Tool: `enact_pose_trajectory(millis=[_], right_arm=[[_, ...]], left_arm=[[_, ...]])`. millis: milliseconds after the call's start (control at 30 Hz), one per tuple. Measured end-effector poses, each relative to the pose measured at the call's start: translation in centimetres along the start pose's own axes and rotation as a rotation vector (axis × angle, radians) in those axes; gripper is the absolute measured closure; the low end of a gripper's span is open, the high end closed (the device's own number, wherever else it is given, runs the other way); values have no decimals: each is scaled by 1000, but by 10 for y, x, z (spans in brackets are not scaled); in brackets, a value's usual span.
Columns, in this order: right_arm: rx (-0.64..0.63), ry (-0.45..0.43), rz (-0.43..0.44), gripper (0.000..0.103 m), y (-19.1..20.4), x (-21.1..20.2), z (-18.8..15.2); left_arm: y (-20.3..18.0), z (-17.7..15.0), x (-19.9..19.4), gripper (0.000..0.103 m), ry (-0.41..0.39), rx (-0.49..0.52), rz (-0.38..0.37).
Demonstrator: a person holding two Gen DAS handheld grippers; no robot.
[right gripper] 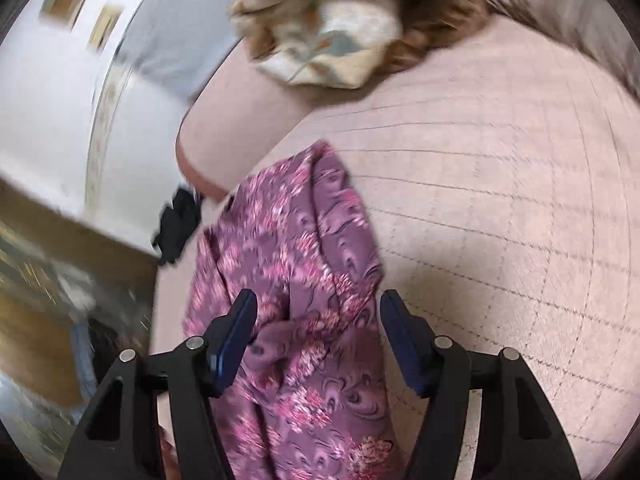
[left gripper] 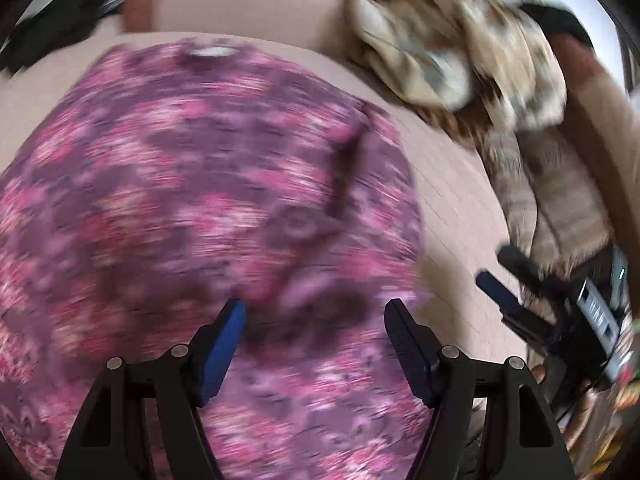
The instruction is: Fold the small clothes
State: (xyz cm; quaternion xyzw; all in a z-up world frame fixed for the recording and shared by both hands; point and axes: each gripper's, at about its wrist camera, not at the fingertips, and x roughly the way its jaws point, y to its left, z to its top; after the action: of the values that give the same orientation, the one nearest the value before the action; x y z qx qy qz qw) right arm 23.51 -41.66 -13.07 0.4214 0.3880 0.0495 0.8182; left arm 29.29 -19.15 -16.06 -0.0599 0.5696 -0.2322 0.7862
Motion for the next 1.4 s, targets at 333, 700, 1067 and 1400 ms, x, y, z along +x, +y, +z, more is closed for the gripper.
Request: enact_pose_trajectory(millis=[333, 700, 1067, 1400], right_arm=[[25, 70, 20, 39, -5, 12, 1], [-208, 247, 91, 39, 54, 58, -39], [-254, 424, 104, 39, 75, 107, -85], [-346, 340, -116, 97, 86, 129, -88]], left_arm=[[27, -26, -34, 94, -155, -102, 31], [166, -114, -91, 51, -161, -466, 84], [128, -23, -79, 26, -239, -31, 143], [117, -25, -51, 82, -123, 9, -108]])
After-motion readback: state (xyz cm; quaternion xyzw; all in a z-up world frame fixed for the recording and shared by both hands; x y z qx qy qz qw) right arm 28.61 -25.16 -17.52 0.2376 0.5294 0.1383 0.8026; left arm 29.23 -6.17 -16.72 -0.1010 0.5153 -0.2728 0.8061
